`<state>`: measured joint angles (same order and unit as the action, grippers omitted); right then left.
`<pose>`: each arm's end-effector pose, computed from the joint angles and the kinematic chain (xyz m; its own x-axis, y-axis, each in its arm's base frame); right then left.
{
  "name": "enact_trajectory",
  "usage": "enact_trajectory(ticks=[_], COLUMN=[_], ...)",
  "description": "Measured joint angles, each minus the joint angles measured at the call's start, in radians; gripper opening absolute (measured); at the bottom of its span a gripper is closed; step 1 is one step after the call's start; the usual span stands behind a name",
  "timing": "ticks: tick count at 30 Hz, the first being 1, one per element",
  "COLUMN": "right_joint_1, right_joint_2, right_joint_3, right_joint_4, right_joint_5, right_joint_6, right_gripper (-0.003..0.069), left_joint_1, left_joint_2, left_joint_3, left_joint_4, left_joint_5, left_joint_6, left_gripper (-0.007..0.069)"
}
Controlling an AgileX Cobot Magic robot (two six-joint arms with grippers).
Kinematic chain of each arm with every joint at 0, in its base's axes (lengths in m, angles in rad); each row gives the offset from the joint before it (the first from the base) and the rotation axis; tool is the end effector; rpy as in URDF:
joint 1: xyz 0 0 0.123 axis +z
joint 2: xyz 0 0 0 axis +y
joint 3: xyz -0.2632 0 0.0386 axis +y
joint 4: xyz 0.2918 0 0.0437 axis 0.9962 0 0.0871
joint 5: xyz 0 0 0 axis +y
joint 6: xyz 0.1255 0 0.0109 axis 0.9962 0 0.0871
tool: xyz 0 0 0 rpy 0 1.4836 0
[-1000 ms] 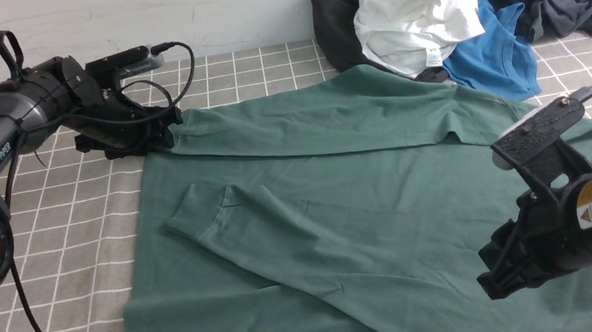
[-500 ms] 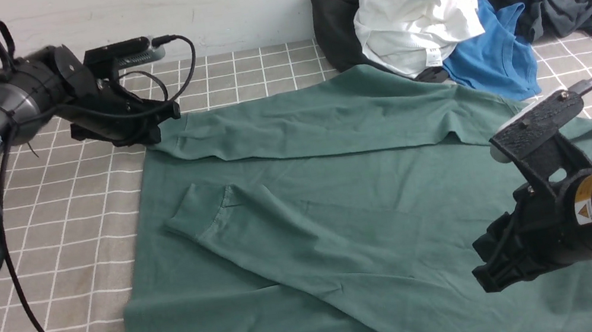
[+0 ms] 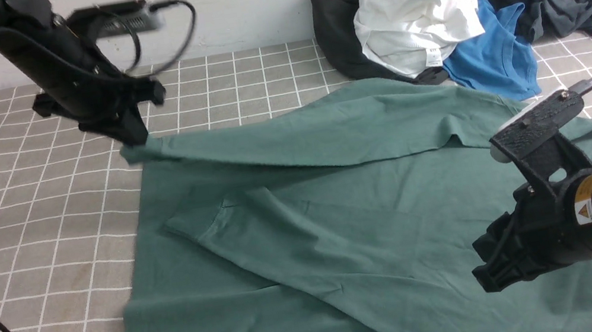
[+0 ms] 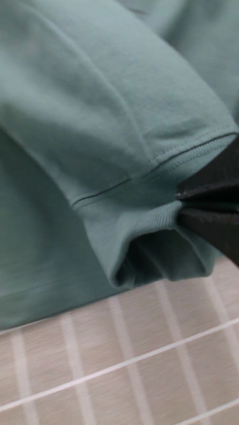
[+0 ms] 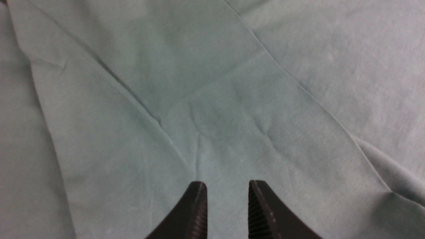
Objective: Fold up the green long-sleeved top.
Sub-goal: Use the left arm to drag and drop the cuff onto the cuff closest to the left arm
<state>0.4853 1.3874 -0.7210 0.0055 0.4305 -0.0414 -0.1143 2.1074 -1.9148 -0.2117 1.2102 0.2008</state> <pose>0.2770 0.1464 0.1361 -0.7314 -0.4269 -0.5318 -0.4945 0.8690 -0.0174 0.4885 -0.0810 0.1972 -0.9316 0.2301 -0.2814 0.2810 0.9469 -0.1560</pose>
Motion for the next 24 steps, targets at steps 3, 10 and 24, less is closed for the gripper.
enact_trajectory(ticks=[3, 10, 24], right_joint_1=[0.000, 0.000, -0.187], right_joint_2=[0.000, 0.000, 0.083], right_joint_3=[0.000, 0.000, -0.151], right_joint_4=[0.000, 0.001, -0.103], right_joint_5=[0.014, 0.041, 0.072], right_joint_6=[0.000, 0.000, 0.105], right_gripper=[0.0175, 0.0175, 0.0237], left_joint_1=[-0.047, -0.129, -0.130], left_joint_2=[-0.046, -0.145, -0.187], left_joint_3=[0.132, 0.450, 0.521], left_joint_4=[0.066, 0.194, 0.282], left_joint_5=[0.000, -0.082, -0.392], left_joint_6=[0.001, -0.046, -0.170], left_gripper=[0.0002, 0.0002, 0.0004])
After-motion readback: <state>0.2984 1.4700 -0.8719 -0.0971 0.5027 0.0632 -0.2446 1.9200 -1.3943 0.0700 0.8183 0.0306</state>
